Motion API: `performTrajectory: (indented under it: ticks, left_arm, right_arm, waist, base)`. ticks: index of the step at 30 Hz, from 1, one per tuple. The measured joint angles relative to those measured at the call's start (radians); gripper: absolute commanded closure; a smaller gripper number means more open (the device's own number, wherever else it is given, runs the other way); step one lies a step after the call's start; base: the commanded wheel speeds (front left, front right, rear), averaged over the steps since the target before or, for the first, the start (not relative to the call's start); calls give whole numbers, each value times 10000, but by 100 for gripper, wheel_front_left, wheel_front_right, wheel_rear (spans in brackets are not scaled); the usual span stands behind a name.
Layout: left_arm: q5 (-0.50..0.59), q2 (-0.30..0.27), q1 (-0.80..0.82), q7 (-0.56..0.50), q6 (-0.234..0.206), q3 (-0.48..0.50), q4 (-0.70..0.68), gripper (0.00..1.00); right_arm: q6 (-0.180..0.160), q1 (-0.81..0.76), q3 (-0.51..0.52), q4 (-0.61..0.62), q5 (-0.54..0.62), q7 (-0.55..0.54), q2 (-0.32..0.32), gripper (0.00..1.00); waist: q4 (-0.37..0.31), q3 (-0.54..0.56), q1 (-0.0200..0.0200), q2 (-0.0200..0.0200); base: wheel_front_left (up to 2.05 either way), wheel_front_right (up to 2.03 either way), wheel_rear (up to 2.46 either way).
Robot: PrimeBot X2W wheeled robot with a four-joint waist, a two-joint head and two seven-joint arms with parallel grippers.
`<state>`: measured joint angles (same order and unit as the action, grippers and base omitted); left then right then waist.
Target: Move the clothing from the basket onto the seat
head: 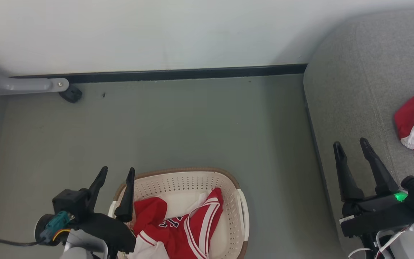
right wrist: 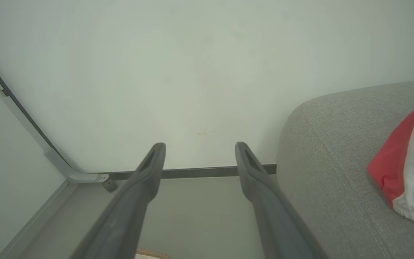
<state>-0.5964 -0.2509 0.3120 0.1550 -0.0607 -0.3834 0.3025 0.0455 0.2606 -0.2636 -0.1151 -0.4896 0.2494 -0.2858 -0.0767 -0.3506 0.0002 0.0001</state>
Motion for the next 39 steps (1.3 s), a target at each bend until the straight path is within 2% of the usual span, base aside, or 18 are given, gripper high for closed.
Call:
performTrajectory:
  ticks: [23, 39]
  left_arm:
    - [349, 633, 1855, -1323, 516, -909, 3545, 0]
    - [1344, 385, 3057, -1990, 577, -1755, 5503, 0]
  right_arm:
    - [357, 1355, -46, -33, 506, 2, 744, 0]
    - [577, 2041, -161, -151, 602, 33, 1191, 0]
  waist:
    - [-572, -1974, -1, 0]
    - [-1136, -3057, -1, 1]
  base:
    - [0, 0, 0]
    - [0, 0, 0]
